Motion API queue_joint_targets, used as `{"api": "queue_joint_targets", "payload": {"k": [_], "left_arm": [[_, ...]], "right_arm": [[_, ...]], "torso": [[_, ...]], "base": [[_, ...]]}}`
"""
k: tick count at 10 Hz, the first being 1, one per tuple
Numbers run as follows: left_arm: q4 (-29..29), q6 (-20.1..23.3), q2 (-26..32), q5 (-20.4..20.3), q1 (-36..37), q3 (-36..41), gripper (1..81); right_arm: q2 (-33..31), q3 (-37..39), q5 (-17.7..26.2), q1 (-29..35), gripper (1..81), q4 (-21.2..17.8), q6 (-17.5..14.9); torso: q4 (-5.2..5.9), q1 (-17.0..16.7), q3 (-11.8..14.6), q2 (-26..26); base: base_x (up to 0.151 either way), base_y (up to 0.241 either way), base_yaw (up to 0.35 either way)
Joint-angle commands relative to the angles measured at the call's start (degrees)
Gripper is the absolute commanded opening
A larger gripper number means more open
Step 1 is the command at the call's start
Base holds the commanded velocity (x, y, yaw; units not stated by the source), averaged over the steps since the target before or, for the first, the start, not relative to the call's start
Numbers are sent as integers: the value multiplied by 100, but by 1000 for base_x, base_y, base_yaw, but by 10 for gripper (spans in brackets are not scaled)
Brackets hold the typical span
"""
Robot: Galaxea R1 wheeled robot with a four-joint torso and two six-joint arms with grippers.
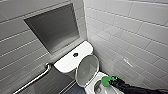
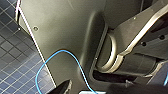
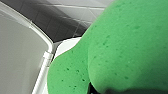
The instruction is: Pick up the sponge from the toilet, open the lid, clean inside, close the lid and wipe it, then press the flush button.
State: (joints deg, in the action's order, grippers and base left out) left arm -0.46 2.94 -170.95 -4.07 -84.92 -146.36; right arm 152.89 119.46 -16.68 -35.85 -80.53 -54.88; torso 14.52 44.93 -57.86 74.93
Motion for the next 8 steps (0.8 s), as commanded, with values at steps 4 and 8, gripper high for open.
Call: {"api": "queue_joint_targets", "payload": {"k": [4,8], "left_arm": [[-50,5,69,477,-91,2,811],[-50,-13,104,513,-117,11,811]], "right_arm": [[1141,1000,1219,1190,10,-33,-357],[1343,2133,1351,882,10,-121,-339]], "torso": [[0,0,0,0],[0,0,0,0]], "base": [[0,0,0],[0,0,0]]}}
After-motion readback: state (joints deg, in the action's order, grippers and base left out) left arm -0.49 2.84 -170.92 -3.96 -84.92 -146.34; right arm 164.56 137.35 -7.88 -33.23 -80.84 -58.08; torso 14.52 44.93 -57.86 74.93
